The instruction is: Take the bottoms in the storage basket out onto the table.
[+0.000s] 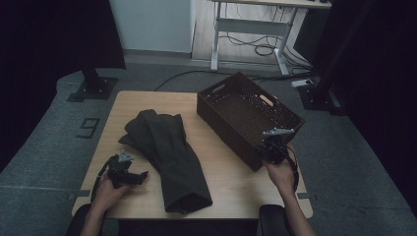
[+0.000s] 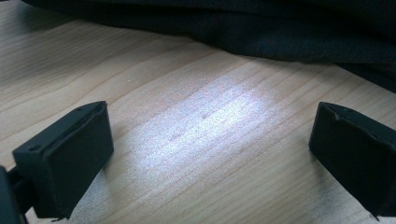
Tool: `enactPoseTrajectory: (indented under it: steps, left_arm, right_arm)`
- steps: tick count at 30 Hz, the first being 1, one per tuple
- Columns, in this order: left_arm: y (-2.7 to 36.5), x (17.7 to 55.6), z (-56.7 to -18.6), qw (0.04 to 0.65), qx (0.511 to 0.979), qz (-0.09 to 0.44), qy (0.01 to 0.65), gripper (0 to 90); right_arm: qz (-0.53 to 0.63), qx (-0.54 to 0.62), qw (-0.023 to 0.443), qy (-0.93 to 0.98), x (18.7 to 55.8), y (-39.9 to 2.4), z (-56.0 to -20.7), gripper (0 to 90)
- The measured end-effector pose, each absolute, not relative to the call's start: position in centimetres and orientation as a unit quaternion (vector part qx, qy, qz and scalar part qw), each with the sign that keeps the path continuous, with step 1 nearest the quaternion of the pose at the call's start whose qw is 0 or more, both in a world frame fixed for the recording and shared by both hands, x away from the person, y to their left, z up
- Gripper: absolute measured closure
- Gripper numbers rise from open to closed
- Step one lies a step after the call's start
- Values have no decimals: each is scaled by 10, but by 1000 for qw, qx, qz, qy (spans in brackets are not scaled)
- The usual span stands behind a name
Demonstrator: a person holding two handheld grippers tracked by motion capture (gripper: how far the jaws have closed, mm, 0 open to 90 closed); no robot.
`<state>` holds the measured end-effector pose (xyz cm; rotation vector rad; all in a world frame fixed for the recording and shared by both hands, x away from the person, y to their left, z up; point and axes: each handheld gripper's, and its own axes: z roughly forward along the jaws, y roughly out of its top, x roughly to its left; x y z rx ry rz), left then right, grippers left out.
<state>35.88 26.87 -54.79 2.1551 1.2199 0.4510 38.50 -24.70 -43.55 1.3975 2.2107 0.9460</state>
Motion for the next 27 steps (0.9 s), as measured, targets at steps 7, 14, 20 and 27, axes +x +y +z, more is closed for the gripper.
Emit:
enactPoseTrajectory:
  steps: [7,14,20,27]
  left_arm:
    - [269,359,-548,307,815,170,461,0]
    - [269,359,-548,307,815,170,461,0]
    - [269,359,-548,307,815,170,461,0]
    - [269,359,-548,307,815,170,461,0]
  right_arm:
    - [335,503,181,776,394,-254,-437,794]
    - [336,510,180,771,401,-261,-437,793]
    - [338,515,180,767,407,-268,-438,789]
    - [340,522,179,761,414,-277,-438,784]
